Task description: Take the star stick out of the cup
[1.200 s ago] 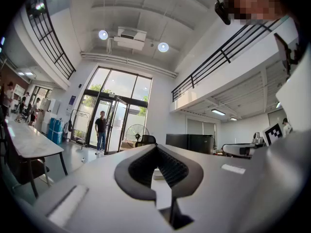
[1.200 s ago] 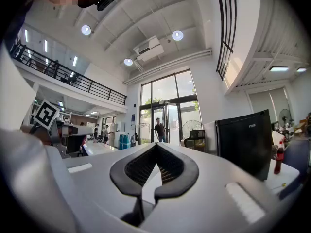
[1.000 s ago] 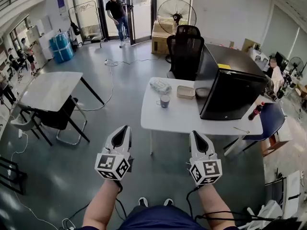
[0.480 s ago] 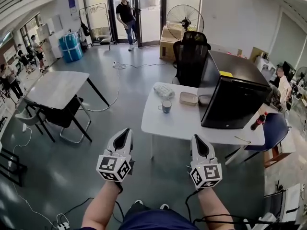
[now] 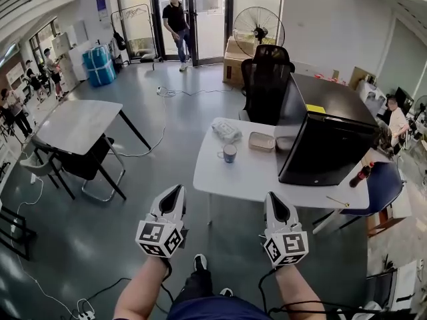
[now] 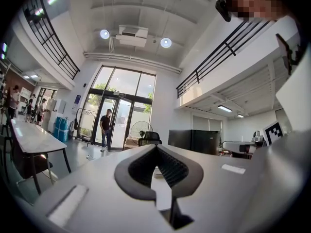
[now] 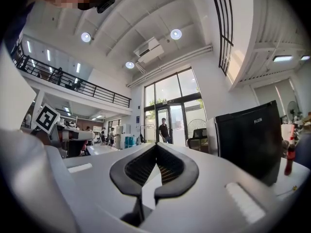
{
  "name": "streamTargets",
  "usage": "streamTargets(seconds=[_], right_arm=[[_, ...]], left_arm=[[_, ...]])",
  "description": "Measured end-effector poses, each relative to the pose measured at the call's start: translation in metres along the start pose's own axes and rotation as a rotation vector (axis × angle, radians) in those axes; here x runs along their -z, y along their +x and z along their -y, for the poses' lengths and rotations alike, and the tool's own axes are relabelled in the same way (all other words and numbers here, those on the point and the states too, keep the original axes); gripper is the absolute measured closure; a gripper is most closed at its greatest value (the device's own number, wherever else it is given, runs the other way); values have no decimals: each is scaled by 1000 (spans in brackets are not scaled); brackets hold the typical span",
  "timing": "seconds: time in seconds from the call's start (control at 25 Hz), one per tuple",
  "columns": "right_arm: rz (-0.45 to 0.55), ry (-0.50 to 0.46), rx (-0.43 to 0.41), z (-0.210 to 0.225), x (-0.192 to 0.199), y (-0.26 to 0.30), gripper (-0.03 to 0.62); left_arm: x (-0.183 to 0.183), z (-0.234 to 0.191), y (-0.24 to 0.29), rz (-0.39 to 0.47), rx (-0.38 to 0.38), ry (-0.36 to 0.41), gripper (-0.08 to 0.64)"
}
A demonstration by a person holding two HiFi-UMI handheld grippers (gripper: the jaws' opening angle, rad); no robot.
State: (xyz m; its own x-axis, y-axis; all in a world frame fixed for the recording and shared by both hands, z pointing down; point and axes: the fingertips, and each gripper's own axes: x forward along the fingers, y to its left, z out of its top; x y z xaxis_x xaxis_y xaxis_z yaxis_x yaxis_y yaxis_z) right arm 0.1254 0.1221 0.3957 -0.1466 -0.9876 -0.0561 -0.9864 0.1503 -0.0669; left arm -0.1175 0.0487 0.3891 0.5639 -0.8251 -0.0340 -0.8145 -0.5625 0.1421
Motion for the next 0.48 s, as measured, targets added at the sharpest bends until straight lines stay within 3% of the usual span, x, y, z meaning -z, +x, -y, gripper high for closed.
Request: streamTargets(seconds=[0.48], right_arm=[[-31,-39,76,16,6,113,585]], left_arm=[[-3,-73,113,2,80,-29,555]])
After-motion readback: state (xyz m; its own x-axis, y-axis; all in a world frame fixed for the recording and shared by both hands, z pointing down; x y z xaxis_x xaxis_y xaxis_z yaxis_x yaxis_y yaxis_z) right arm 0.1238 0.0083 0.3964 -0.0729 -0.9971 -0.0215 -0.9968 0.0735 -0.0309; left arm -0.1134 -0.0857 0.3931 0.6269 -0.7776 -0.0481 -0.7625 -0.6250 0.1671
